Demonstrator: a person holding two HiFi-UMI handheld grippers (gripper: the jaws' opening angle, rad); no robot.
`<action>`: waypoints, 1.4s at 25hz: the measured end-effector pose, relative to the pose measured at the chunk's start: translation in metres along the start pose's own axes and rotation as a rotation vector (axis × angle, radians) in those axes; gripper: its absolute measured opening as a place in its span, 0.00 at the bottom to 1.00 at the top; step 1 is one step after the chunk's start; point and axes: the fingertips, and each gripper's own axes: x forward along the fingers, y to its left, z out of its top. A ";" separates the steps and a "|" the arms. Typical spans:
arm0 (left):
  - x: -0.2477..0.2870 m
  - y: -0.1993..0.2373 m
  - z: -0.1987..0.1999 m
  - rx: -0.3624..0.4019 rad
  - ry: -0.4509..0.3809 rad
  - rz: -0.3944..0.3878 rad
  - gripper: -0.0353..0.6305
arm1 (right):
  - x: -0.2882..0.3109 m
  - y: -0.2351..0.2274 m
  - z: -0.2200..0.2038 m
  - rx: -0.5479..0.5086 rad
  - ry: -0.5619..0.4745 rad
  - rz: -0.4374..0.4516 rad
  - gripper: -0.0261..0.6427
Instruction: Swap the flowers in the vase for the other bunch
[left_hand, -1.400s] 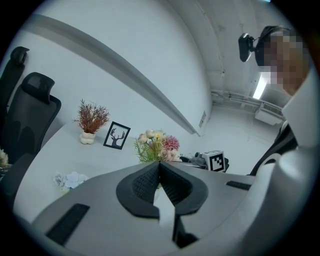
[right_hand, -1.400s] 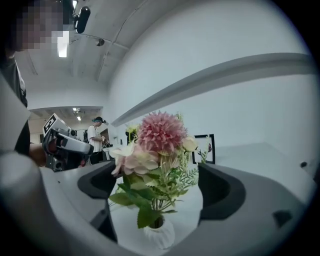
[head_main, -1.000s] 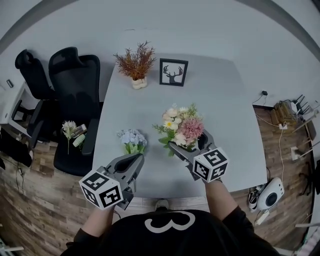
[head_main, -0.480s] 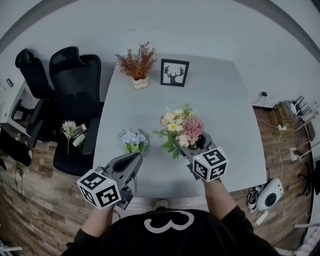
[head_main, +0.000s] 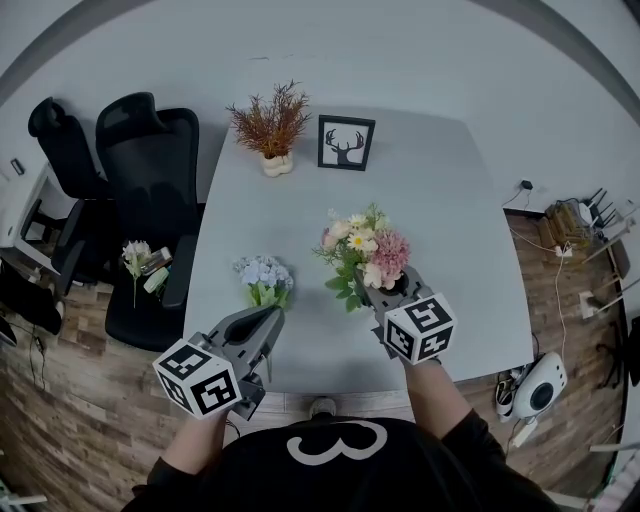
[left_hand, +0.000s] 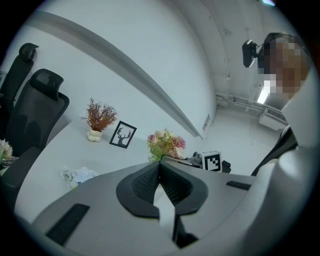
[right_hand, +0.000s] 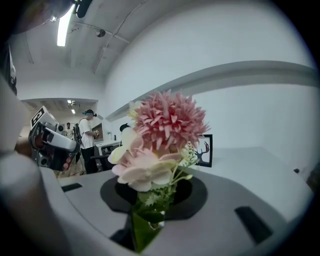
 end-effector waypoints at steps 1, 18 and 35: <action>0.001 0.000 -0.001 0.000 0.005 -0.002 0.07 | 0.000 0.000 0.000 0.001 -0.004 -0.001 0.19; 0.003 -0.009 0.010 0.026 -0.017 -0.048 0.07 | -0.010 -0.001 0.018 0.007 -0.079 -0.008 0.12; -0.002 -0.061 0.033 0.098 -0.092 -0.115 0.07 | -0.063 -0.009 0.109 -0.004 -0.293 -0.042 0.12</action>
